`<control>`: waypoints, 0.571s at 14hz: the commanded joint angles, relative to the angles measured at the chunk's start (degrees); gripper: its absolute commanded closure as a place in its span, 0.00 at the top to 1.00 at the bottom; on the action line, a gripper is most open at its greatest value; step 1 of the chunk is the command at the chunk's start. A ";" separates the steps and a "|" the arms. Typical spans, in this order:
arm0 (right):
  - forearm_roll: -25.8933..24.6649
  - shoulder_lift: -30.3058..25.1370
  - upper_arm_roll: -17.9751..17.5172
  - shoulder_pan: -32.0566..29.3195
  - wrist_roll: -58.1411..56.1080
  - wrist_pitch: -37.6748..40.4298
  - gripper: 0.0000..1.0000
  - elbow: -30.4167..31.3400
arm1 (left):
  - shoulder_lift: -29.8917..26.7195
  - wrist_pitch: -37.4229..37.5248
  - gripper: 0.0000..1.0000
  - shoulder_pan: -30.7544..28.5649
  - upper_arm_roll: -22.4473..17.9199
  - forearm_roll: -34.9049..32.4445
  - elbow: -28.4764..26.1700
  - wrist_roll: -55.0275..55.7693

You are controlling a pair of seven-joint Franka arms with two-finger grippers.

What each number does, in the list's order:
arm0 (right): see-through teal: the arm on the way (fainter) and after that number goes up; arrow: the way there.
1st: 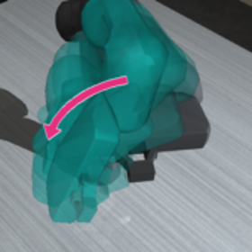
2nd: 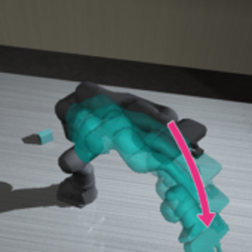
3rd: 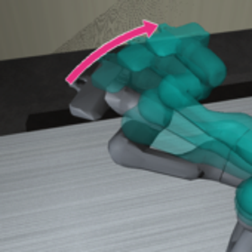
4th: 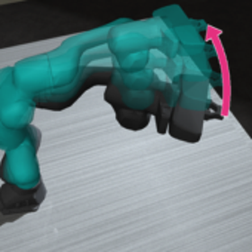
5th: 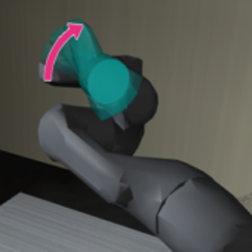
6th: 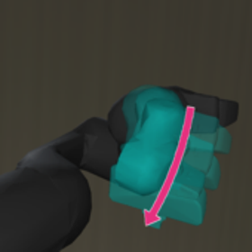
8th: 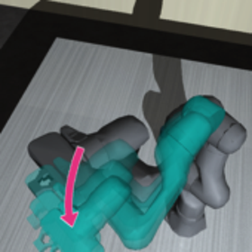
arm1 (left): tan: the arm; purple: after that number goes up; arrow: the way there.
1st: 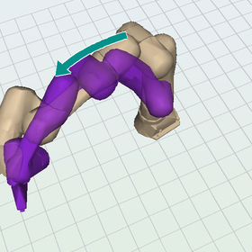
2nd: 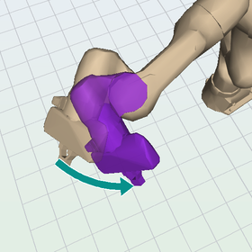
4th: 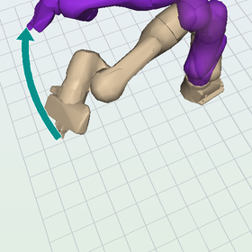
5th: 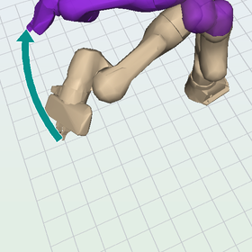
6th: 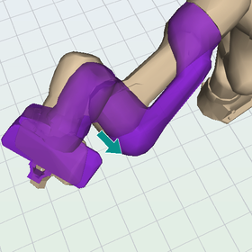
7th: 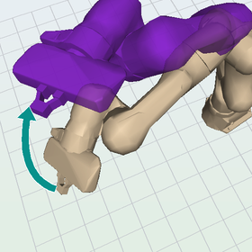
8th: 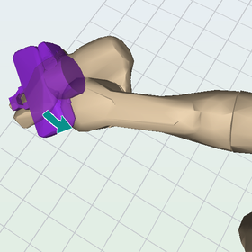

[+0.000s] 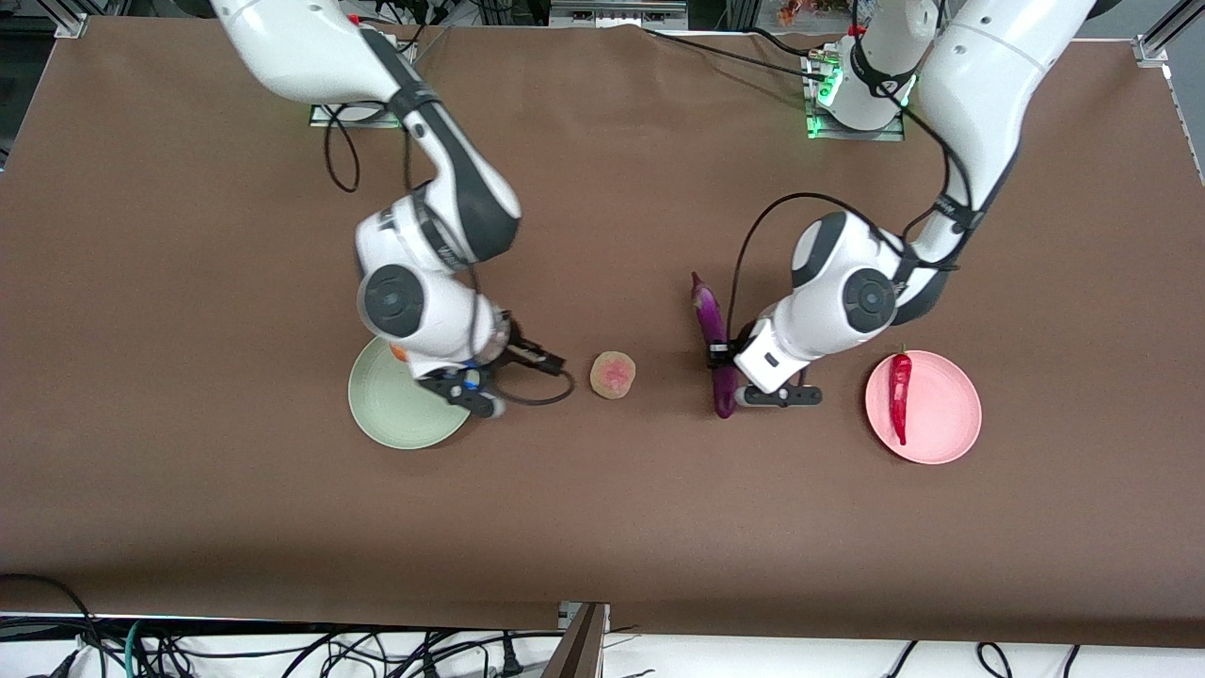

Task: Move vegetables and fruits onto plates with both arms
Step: 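Release the pomegranate on the green plate while the left gripper grasps the eggplant, then carry the eggplant to the pink plate while the right gripper reaches the peach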

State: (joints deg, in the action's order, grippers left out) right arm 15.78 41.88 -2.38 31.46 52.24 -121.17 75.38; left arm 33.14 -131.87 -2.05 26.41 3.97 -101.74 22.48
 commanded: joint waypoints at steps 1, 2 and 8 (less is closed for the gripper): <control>0.05 5.31 0.54 4.56 4.52 -7.38 0.99 -2.79 | -2.81 6.25 0.01 -3.56 -0.13 -5.17 -0.83 -0.50; -1.00 6.80 0.62 5.80 5.49 -10.54 0.99 -2.87 | -3.16 8.01 0.03 -4.97 -0.13 -8.94 -0.83 -0.59; -7.25 11.47 0.89 8.88 7.26 -16.64 0.99 -3.31 | -3.17 15.32 0.06 -10.77 -0.92 -27.59 1.01 -14.36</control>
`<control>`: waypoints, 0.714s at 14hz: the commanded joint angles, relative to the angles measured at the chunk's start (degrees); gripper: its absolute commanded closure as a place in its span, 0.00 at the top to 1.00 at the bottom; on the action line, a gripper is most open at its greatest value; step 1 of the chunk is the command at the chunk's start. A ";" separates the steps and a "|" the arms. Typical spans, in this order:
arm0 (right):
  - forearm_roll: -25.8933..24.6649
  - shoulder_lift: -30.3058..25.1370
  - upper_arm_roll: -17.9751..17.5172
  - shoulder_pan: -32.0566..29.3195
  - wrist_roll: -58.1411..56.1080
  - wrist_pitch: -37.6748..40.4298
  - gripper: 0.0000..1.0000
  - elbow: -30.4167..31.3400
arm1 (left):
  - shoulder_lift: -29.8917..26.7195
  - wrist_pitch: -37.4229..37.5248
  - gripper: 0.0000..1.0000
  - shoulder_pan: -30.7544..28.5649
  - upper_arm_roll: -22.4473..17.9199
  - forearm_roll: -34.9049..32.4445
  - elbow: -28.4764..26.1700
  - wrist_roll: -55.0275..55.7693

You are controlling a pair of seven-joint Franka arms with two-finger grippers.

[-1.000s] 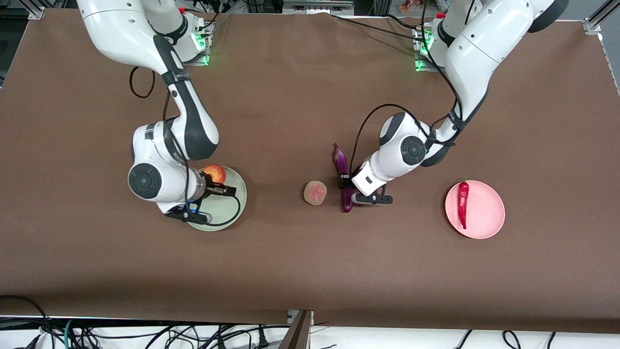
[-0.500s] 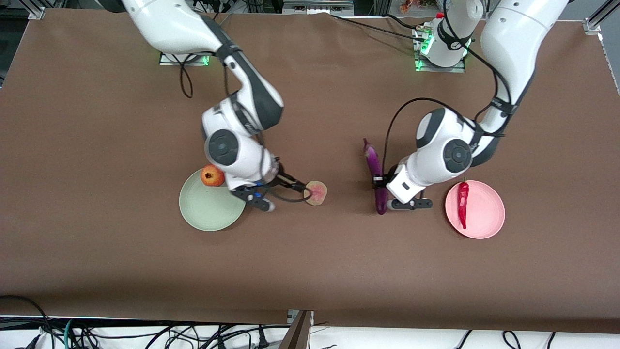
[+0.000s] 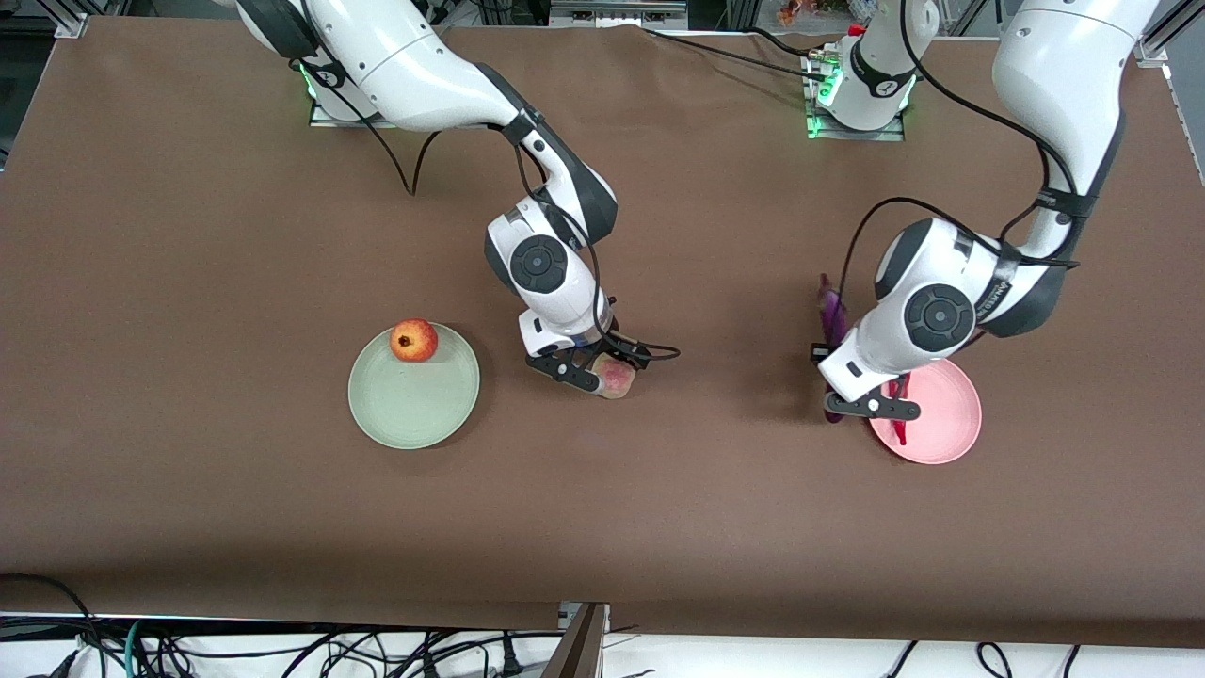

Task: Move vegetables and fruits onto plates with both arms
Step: 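Carry the eggplant to the pink plate while the right gripper reaches the peach, then lower the eggplant onto the pink plate while the right gripper grasps the peach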

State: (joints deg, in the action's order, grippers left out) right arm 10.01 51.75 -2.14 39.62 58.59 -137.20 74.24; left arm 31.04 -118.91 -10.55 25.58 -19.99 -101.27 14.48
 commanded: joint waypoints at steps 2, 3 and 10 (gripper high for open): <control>-4.29 2.04 1.09 1.25 0.82 -0.70 0.99 -2.26 | -0.29 2.28 0.10 -4.82 -0.61 -5.40 1.86 -11.99; -4.65 2.13 1.09 1.25 0.82 -1.22 0.99 -2.52 | 0.41 2.28 0.10 -5.70 -1.48 -6.11 3.44 -15.06; -7.64 4.15 1.26 1.25 0.21 -4.21 0.99 -3.40 | 6.65 1.75 0.11 -7.29 -4.39 -6.29 7.93 -18.96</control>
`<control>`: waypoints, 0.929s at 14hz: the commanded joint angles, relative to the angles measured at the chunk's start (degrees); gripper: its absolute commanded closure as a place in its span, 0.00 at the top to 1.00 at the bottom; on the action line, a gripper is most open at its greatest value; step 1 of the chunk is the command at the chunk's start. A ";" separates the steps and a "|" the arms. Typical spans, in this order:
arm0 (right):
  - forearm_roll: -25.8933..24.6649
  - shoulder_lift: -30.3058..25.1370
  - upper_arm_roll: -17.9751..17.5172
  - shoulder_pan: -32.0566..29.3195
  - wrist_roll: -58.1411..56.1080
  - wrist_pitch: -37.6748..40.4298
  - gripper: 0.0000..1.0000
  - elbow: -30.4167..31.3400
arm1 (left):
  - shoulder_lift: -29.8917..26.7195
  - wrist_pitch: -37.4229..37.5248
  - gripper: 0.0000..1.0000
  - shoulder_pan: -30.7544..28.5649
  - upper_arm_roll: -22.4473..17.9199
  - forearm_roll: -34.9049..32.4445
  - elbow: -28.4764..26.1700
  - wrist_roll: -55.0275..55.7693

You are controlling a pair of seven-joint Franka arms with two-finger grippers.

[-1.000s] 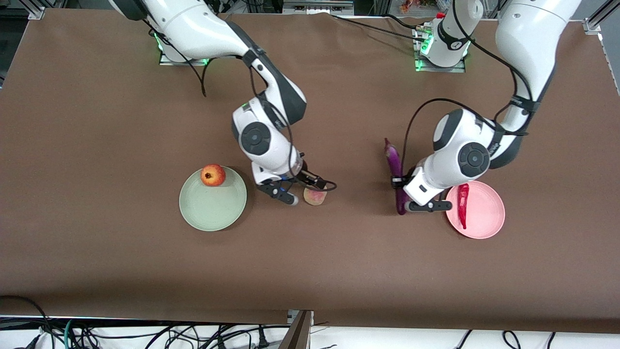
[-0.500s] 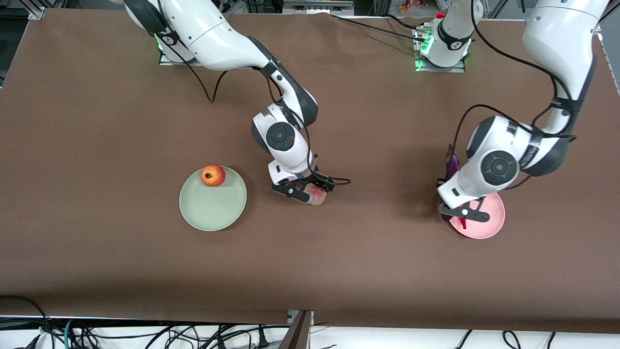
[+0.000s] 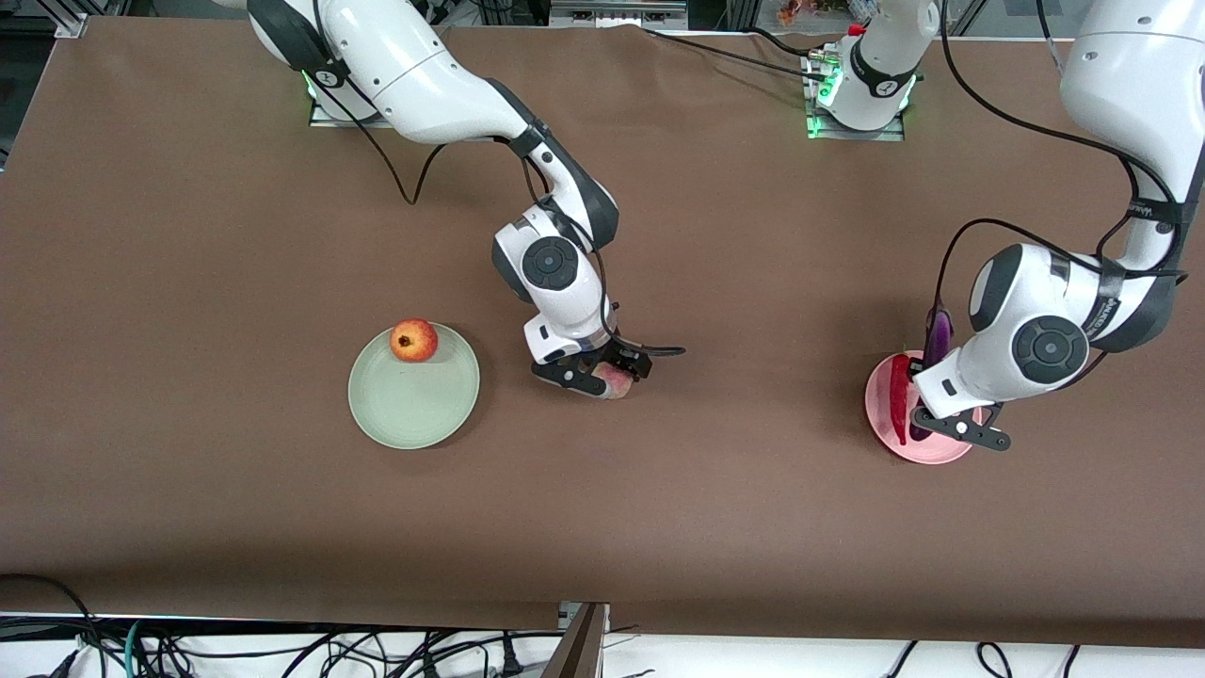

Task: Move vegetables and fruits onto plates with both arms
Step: 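Lower the eggplant onto the pink plate while the right gripper grasps the peach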

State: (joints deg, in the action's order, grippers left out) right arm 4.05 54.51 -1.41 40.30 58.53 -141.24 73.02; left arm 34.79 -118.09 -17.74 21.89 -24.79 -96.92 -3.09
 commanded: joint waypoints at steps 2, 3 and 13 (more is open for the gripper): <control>-1.77 1.48 0.53 0.48 -0.08 -0.18 0.91 -2.09 | 2.92 1.02 0.25 0.07 -0.71 -1.41 3.58 -0.78; -1.77 1.39 0.62 0.48 -0.17 -0.18 0.80 -2.18 | 2.92 1.28 0.37 0.60 -0.80 -1.32 3.58 -0.34; -0.11 -10.89 1.76 -8.47 -18.15 23.43 0.22 -2.18 | 2.13 1.46 1.00 0.34 -0.36 -1.06 3.76 -1.04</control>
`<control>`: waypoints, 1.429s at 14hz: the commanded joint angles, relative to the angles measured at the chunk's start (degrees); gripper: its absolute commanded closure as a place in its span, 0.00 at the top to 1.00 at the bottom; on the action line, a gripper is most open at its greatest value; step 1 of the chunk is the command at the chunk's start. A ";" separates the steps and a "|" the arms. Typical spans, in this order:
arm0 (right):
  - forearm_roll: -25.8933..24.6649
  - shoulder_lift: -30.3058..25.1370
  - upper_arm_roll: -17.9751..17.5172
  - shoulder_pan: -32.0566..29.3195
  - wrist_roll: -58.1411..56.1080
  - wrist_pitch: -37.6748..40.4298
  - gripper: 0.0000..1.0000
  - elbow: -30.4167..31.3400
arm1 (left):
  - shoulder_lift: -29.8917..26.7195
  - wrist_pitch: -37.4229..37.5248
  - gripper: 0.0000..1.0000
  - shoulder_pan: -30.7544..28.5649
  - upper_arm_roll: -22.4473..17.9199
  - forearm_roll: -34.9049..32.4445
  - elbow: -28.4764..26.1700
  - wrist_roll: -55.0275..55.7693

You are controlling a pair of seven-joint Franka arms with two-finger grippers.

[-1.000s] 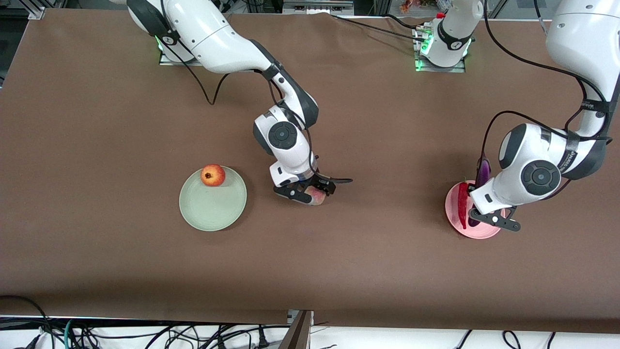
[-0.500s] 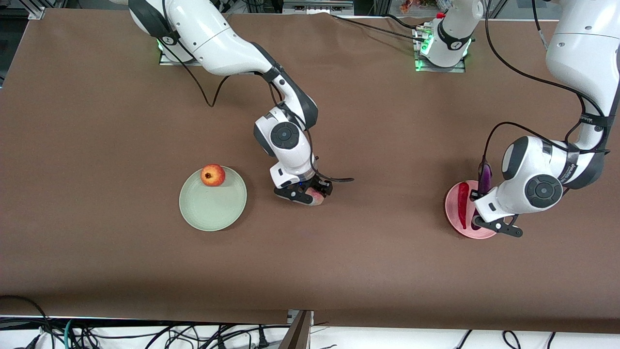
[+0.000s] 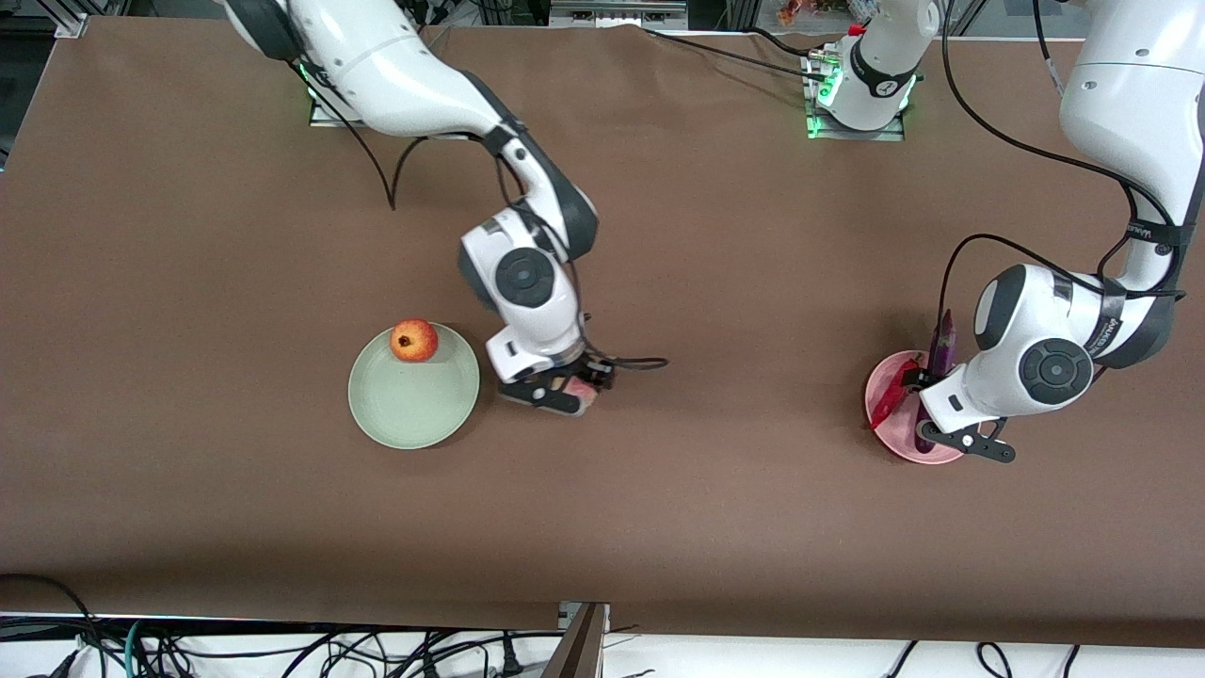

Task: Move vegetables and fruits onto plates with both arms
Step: 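Lower the eggplant onto the pink plate while the right gripper grasps the peach, then place the peach on the green plate while the left gripper withdraws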

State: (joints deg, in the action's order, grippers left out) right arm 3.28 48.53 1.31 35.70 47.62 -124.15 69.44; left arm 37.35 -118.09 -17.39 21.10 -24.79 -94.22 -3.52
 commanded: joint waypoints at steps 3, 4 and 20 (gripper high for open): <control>2.95 -8.09 -0.61 -9.67 -20.50 13.91 0.22 2.44 | -2.62 1.98 1.00 -0.19 1.14 -0.35 0.88 -0.35; 3.04 -8.36 -0.35 -10.90 -24.29 15.16 0.23 3.75 | -3.76 3.46 1.00 -0.19 2.01 -0.26 0.97 -0.52; 3.04 -12.57 3.17 -15.92 -29.69 9.44 1.00 15.46 | -34.87 29.51 1.00 6.88 -6.89 22.14 6.18 0.88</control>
State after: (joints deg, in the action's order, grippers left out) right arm 5.50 38.26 4.77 20.97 18.96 -117.36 85.20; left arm 8.34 -85.35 -15.86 22.15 -4.89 -80.05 -3.12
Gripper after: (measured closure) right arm 0.000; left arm 0.000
